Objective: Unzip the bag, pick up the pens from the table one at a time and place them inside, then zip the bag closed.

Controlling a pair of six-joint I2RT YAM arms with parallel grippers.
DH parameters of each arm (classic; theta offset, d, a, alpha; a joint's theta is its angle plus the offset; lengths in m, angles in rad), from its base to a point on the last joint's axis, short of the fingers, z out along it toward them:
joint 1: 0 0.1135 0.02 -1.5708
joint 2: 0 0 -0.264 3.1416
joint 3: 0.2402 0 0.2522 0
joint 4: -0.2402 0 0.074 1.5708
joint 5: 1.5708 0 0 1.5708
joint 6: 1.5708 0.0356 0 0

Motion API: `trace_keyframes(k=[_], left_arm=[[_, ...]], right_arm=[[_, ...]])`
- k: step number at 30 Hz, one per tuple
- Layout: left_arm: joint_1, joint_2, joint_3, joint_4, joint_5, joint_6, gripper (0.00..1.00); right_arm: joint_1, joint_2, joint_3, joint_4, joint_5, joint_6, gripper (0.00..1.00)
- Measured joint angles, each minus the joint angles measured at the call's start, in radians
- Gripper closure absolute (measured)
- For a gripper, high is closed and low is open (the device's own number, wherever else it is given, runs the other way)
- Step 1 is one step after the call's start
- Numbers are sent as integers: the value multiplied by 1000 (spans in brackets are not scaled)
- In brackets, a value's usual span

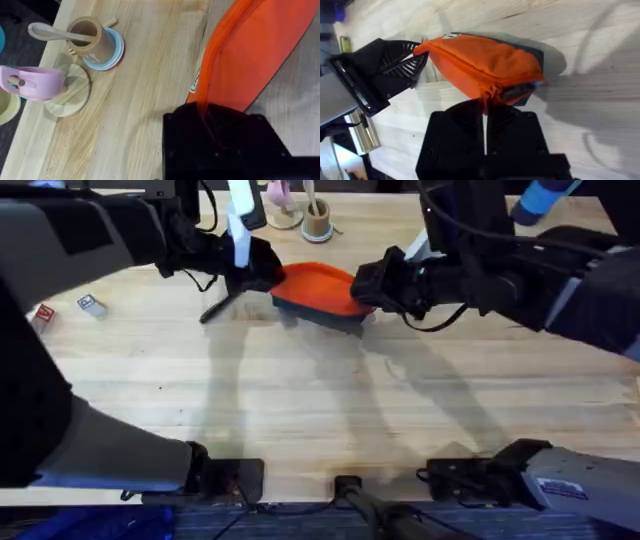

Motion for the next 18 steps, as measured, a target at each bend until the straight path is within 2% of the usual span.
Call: trace_keyframes(k=[9, 12, 18], left_arm=[[0, 0, 3, -23, 0, 0, 958], [-3, 0, 4, -48, 35, 0, 958], [1, 0, 4, -59, 58, 0, 958]], right_arm=[[-9, -45, 0, -4, -11, 0, 970], [-20, -62, 0, 6, -9, 0, 970], [-33, -62, 0, 1, -14, 9, 970]])
